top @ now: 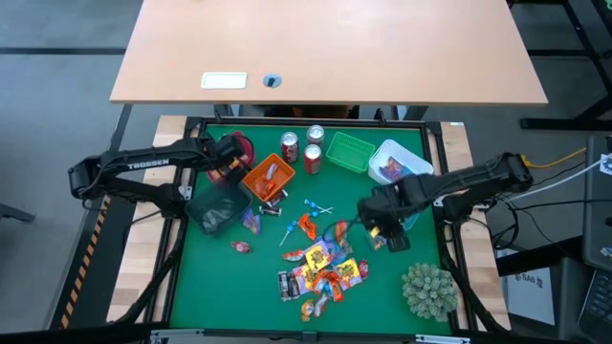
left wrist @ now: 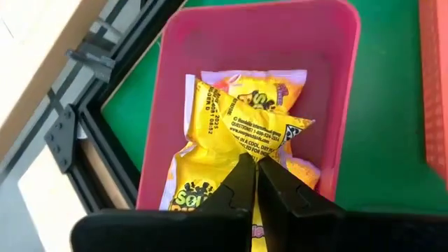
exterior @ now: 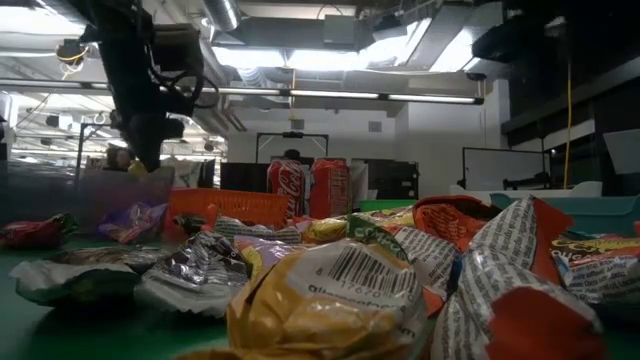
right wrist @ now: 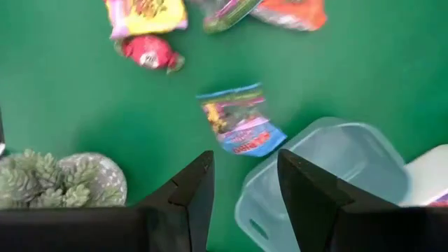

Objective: Sort candy
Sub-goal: Put the yellow candy into the red bin, then put the blue gummy into the white bin

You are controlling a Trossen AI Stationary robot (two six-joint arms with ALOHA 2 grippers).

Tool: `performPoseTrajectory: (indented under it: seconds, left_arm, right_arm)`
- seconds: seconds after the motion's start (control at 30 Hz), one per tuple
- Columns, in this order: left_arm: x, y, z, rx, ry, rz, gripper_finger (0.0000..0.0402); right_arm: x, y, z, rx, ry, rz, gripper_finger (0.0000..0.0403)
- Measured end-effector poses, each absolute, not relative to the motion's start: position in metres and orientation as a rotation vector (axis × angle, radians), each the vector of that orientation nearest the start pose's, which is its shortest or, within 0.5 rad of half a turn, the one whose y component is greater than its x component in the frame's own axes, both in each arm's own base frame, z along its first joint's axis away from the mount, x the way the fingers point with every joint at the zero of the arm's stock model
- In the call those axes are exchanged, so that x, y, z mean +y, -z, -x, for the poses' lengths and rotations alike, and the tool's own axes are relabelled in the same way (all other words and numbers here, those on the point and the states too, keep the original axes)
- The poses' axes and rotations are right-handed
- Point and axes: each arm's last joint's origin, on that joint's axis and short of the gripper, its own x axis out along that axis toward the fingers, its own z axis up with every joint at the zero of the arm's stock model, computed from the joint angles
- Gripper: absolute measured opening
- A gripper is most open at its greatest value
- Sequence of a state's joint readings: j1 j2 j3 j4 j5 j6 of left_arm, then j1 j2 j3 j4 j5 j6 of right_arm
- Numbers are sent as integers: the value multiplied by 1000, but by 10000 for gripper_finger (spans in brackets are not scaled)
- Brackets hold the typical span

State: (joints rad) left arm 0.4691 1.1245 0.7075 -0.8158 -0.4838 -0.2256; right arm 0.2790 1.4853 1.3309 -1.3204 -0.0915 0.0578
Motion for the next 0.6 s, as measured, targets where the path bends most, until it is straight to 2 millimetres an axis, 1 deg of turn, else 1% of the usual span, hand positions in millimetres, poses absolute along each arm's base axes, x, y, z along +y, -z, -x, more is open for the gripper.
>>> performPoseTrajectory:
  seconds: [0.1, 0.2, 0.33, 0.47, 0.6]
  left_arm:
    - [98, -206, -159, 1155, -975, 181, 18]
    - [100, -206, -161, 1122, -982, 185, 46]
    - [101, -207, -164, 1076, -977, 193, 82]
    - [102, -209, -168, 1033, -946, 218, 104]
    - [103, -210, -172, 993, -909, 245, 110]
  right_arm:
    - [85, -277, -243, 1500, -267, 107, 156]
    - [92, -257, -239, 1516, -278, 122, 156]
    - [100, -232, -235, 1492, -305, 140, 156]
    - [102, -211, -233, 1466, -319, 144, 156]
    - [99, -194, -229, 1466, -291, 136, 156]
